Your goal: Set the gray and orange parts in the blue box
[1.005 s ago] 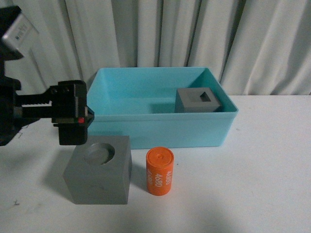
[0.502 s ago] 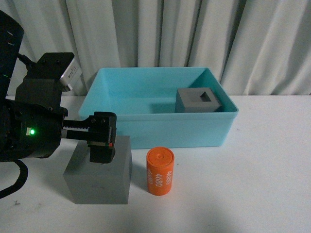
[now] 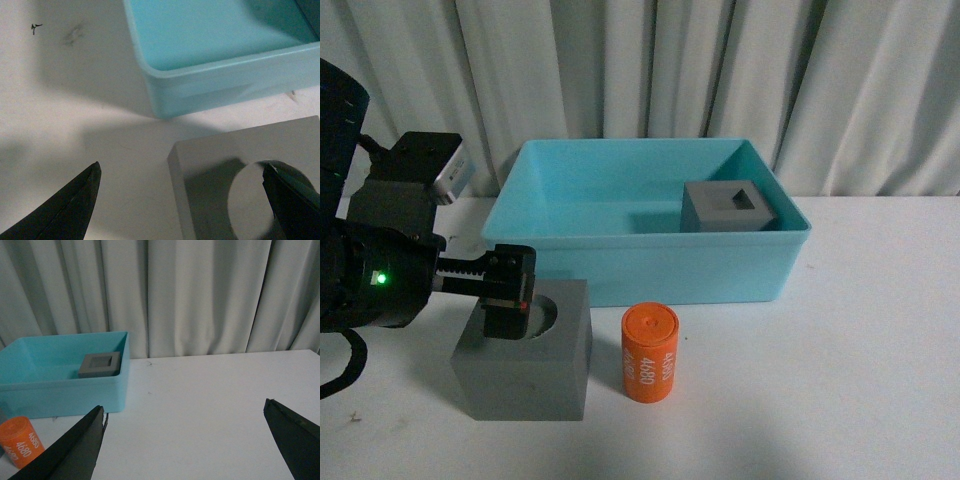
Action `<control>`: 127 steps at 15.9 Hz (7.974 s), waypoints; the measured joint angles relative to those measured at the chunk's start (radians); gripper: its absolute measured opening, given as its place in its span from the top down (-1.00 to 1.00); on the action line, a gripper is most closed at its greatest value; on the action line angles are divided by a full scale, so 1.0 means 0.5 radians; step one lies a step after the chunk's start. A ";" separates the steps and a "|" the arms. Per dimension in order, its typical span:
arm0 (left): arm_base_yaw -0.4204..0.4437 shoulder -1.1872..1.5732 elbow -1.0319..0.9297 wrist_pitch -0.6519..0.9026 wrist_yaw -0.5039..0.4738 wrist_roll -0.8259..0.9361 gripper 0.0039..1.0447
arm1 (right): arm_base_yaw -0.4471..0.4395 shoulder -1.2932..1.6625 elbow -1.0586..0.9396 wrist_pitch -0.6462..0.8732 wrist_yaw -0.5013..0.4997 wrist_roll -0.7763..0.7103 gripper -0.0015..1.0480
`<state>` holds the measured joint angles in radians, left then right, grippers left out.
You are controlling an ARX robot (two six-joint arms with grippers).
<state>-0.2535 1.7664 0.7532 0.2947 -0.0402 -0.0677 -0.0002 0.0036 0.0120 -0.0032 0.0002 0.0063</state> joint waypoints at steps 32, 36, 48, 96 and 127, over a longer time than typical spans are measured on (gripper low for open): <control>-0.023 0.020 0.963 -0.208 -0.102 -0.166 0.63 | 0.000 0.000 0.000 0.000 0.000 0.000 -0.87; -0.024 0.185 1.067 -0.214 -0.131 -0.118 0.63 | 0.000 0.000 0.000 -0.001 0.000 0.000 -0.87; 0.066 0.459 0.997 -0.198 -0.163 -0.041 0.64 | 0.000 0.000 0.000 0.000 0.000 0.000 -0.87; 0.505 -3.519 -1.485 -0.596 0.079 0.107 -0.88 | -0.266 1.839 0.900 0.448 -0.410 0.081 -0.87; 0.505 -3.519 -1.485 -0.597 0.079 0.107 -0.88 | 0.963 3.622 1.878 0.431 -0.548 -0.316 0.13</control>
<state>-0.0010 0.0067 0.0109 -0.0036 -0.0006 -0.0143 0.4812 1.8145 0.9508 0.2123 -0.2737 -0.1516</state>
